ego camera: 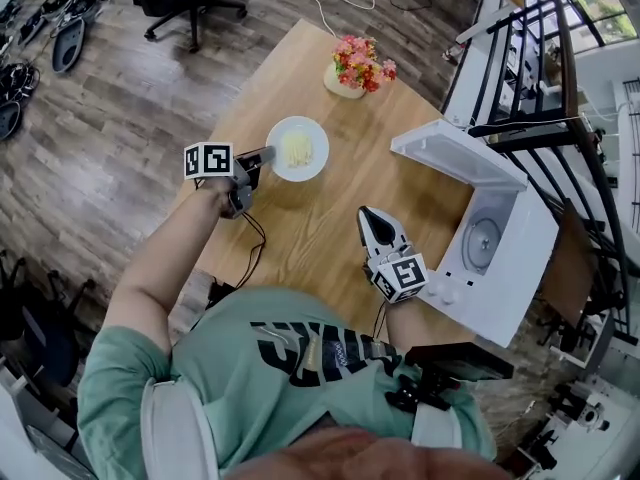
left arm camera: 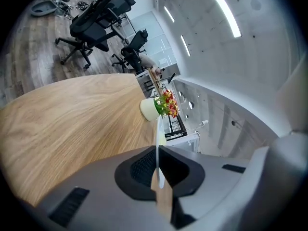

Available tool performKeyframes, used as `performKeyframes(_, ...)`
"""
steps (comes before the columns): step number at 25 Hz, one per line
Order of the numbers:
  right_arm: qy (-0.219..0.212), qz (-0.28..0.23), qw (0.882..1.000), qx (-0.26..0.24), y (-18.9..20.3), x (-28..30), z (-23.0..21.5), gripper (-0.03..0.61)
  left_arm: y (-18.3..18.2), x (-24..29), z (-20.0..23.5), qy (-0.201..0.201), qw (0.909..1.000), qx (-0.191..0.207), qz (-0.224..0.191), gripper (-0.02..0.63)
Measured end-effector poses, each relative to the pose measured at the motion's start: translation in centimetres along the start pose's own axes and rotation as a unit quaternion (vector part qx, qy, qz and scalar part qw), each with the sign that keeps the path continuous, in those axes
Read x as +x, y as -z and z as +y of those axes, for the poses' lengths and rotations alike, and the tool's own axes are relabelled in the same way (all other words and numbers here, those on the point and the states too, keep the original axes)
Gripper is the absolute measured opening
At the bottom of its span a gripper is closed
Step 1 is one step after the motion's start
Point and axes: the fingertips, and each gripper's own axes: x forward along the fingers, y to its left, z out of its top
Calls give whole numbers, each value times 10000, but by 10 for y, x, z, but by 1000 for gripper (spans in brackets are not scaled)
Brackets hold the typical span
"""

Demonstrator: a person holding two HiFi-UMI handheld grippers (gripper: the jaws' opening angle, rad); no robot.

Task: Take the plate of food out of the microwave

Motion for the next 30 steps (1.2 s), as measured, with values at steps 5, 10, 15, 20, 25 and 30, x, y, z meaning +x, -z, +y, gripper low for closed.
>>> performKeyframes(5, -103, 62, 9999, -19, 4, 21, 4, 6, -2, -11, 21, -119, 9999, -57, 15, 15)
performKeyframes(10, -188, 149, 9997, 33, 10, 40, 9, 6, -3, -20, 47, -267, 9995, -162, 19, 15)
performKeyframes(15, -257, 233, 9994, 46, 12, 52, 13, 6, -3, -27, 70, -422, 9987, -278, 8, 16)
performKeyframes(20, -272, 280, 9992, 47, 15, 56, 12, 6, -4, -27, 90, -627, 9975, -334, 17, 17)
performKeyframes(25, -242, 299, 9992, 81, 17, 52, 10, 6, -3, -26, 100, -749, 9966, -341, 8, 16)
performKeyframes(30, -210, 294, 9993, 79, 17, 46, 9, 6, -3, -23, 109, -1214, 9926, -39, 83, 18)
